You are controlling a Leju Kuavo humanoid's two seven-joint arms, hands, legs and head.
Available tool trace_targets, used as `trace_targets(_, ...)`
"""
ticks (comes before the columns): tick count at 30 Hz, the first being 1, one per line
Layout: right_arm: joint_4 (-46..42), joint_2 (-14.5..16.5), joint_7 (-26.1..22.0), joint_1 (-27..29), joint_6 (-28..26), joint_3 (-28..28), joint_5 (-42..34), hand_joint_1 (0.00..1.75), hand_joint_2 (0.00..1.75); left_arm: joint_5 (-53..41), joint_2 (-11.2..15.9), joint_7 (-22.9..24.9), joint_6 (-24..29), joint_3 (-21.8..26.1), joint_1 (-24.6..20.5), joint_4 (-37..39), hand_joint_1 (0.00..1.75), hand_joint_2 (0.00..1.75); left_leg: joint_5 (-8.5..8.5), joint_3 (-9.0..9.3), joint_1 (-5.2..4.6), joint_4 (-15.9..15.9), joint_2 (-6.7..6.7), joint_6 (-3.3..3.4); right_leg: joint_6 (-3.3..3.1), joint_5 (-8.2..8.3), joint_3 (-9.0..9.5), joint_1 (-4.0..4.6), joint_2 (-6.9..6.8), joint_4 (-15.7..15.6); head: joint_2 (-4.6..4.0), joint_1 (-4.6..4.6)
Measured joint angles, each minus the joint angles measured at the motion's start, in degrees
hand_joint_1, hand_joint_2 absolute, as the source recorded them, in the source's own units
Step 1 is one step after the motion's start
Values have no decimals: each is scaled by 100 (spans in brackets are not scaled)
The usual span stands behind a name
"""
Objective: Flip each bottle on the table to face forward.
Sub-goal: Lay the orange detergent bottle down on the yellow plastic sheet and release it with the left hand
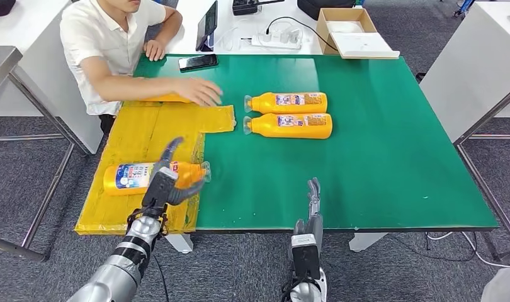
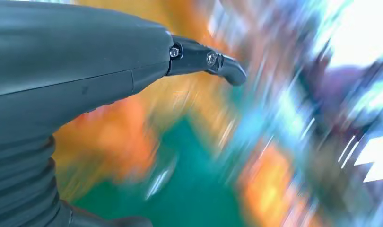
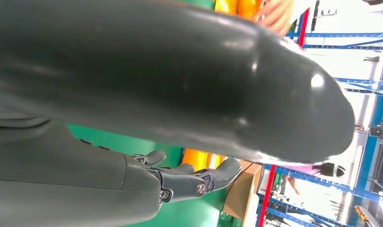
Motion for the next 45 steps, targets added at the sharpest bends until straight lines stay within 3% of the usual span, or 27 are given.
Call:
trace_targets(1,4,-2,0,3,-57,15,24,0,0,302,-16,-111,504,-123,114,-295,0,175,0,-2,0,0,-1,0,0,0,-1,0,0,0,0,0)
trace_targets(5,18,-59,1,-28,-397,172,178,0,175,889,-11,-149,1814,-937,576,-1753,0,175,-1,-14,-1,0,-15,1,0,-3,-6,-1,-3,-2,-1,0)
trace_targets(9,255,-390,216,-317,-395,366,1246,0,175,1015,-86,-149,1997,-1701,998,-3054,0,175,-7,-14,-7,0,-5,6,4,0,-6,-6,-1,-10,0,-2)
trace_targets(12,733,-935,723,-732,-380,422,2582,0,175,1236,-99,-149,2017,-2305,1338,-3720,0,175,-8,-13,-16,1,-9,18,9,2,-1,-14,-3,-14,-1,-1)
trace_targets(15,1346,-1535,1149,-1285,-491,311,3440,0,175,1052,-109,-149,2017,-2732,1756,-4167,0,175,-7,-14,-27,3,-10,26,17,7,1,-25,-3,-14,-1,-2)
trace_targets(18,1926,-1993,1389,-1802,-575,158,3883,0,175,970,-118,-149,2017,-2913,2012,-4391,0,175,-7,-11,-32,4,-8,29,20,9,1,-29,-2,-15,0,0)
trace_targets(21,2277,-2223,1439,-2087,-597,87,3961,0,175,969,-117,-149,2017,-3016,2137,-4512,0,175,-7,-11,-29,4,-8,28,20,9,0,-26,-2,-14,0,-2)
trace_targets(30,3326,-2399,2098,-2877,-418,85,4752,0,175,860,-117,-149,2017,-3081,2213,-4648,0,175,-6,-14,-18,4,-6,27,19,9,-4,-17,-1,-11,1,-3)
trace_targets(35,3904,-2314,2439,-3195,198,88,4892,0,175,955,-117,-149,2017,-3081,2227,-4679,0,175,-5,-14,-19,4,-6,28,19,9,-1,-19,-1,-11,0,-2)
trace_targets(40,4314,-2067,2909,-3531,1258,127,5024,0,175,1203,-117,-149,2017,-3136,2155,-4645,0,175,-9,0,-18,4,14,26,18,8,1,-16,11,-13,-1,-2)
trace_targets(41,4380,-2033,3088,-3631,1508,158,5097,10,175,1241,-117,-149,2017,-3153,2140,-4635,0,175,-11,9,-18,4,22,26,17,8,4,-16,18,-13,0,-1)
trace_targets(44,4570,-1968,3635,-3893,2330,306,5322,139,175,1353,-117,-149,2017,-3199,2098,-4596,0,175,-23,42,-17,3,49,25,16,6,26,-14,38,-16,0,-3)
trace_targets(45,4614,-1961,3735,-3956,2544,354,5373,173,175,1378,-116,-148,2017,-3218,2080,-4583,0,175,-25,52,-17,3,53,26,15,6,33,-14,39,-16,0,-3)
